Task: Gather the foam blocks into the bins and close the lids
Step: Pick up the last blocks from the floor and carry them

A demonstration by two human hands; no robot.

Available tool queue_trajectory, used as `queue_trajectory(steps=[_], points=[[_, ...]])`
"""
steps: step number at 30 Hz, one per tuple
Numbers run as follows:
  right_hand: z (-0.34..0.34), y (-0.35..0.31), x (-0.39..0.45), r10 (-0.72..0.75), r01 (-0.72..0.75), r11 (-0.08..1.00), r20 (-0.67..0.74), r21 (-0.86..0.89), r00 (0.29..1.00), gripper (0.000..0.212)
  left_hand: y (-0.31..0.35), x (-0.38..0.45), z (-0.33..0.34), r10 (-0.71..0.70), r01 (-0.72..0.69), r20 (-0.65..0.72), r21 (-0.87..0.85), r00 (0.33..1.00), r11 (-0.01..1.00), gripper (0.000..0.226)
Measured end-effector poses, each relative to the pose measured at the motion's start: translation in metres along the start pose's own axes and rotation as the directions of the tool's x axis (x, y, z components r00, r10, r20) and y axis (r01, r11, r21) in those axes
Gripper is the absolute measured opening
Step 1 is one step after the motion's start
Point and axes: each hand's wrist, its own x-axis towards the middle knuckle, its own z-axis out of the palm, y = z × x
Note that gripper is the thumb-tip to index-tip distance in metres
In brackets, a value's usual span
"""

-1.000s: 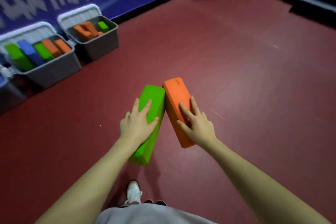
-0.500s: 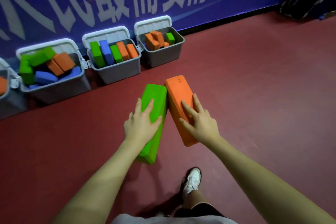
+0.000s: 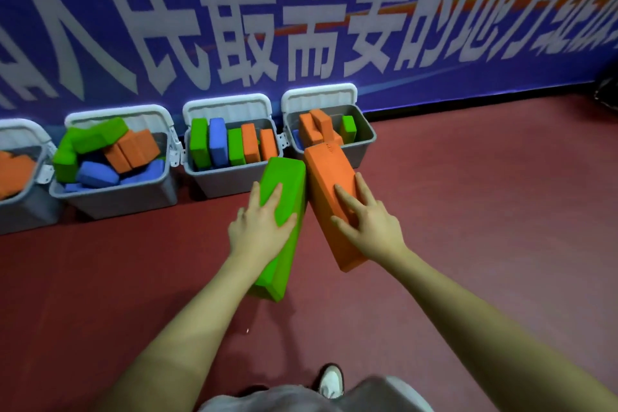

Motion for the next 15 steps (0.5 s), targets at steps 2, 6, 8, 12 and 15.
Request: queue_trajectory(steps=[2, 6, 8, 12, 15], points=[[-0.011, 0.017, 0.043, -0.005, 0.005, 1.000, -0.001, 0.016, 1.000, 0.061, 0.015, 0.037, -0.001, -0.041, 0.040, -0.033, -0.045, 0.999, 0.998, 0.066], [-0.023, 0.043, 0.125, -0.024, 0.025, 0.999, -0.021, 0.041, 1.000, 0.060, 0.036, 0.109, -0.003, -0.070, 0.064, -0.076, -0.076, 0.995, 0.995, 0.067], [-0.024, 0.055, 0.165, -0.037, 0.038, 0.998, -0.025, 0.039, 0.999, 0.060, 0.045, 0.148, -0.002, -0.072, 0.066, -0.090, -0.064, 0.993, 0.996, 0.067], [-0.019, 0.078, 0.249, -0.044, 0.044, 0.999, -0.020, 0.031, 0.999, 0.060, 0.056, 0.238, 0.003, -0.046, 0.040, -0.082, -0.076, 0.996, 0.996, 0.067], [-0.017, 0.092, 0.317, -0.005, 0.007, 0.999, -0.030, 0.037, 1.000, 0.060, 0.061, 0.313, 0.004, -0.027, 0.023, -0.069, -0.069, 0.997, 0.997, 0.067]])
